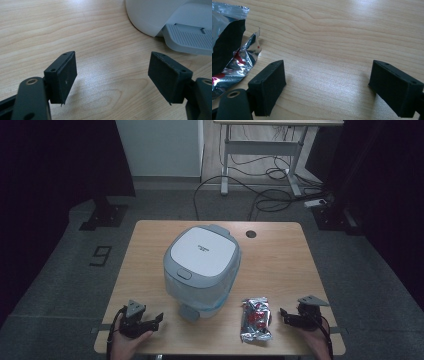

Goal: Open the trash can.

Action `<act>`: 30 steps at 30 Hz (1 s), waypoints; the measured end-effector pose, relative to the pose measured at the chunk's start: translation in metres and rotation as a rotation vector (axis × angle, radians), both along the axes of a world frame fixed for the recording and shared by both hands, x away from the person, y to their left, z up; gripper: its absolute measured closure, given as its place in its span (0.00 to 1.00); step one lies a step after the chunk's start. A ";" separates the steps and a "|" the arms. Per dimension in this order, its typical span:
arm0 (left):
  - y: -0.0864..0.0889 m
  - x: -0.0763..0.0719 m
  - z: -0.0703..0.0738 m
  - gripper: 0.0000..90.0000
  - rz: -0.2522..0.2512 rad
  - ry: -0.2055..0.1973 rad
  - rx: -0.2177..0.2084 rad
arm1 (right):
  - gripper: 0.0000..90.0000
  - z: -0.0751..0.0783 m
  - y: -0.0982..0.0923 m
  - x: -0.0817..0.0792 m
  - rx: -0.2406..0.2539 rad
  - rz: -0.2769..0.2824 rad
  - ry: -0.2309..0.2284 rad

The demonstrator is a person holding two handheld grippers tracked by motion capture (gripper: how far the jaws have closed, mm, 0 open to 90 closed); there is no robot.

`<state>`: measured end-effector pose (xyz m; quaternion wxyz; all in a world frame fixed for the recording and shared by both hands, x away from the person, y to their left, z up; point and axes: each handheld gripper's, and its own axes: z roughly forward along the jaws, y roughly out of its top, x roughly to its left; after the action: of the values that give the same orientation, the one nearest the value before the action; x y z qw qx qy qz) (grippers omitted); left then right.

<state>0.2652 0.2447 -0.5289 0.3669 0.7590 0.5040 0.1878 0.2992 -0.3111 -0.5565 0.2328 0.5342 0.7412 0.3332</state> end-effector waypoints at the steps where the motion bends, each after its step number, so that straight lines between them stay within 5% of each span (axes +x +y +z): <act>1: 0.001 0.001 0.000 0.26 0.001 0.002 0.000 | 0.15 0.000 0.000 0.000 0.000 0.002 0.000; 11: 0.004 0.000 0.002 0.34 0.000 -0.020 -0.005 | 0.15 0.000 0.000 0.000 -0.002 0.001 -0.001; 18: -0.002 -0.004 0.012 0.56 -0.029 -0.100 -0.017 | 0.15 0.000 0.000 0.000 -0.004 -0.004 -0.003; 22: -0.004 -0.005 0.018 0.76 -0.065 -0.127 -0.067 | 0.15 0.000 0.000 0.000 -0.004 -0.004 -0.002; 30: -0.015 -0.001 0.022 0.91 -0.146 -0.120 -0.137 | 0.15 0.000 0.000 0.000 -0.005 -0.005 -0.002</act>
<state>0.2639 0.2300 -0.5070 0.4599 0.7544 0.4361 0.1706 0.2995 -0.3113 -0.5565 0.2357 0.5349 0.7405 0.3315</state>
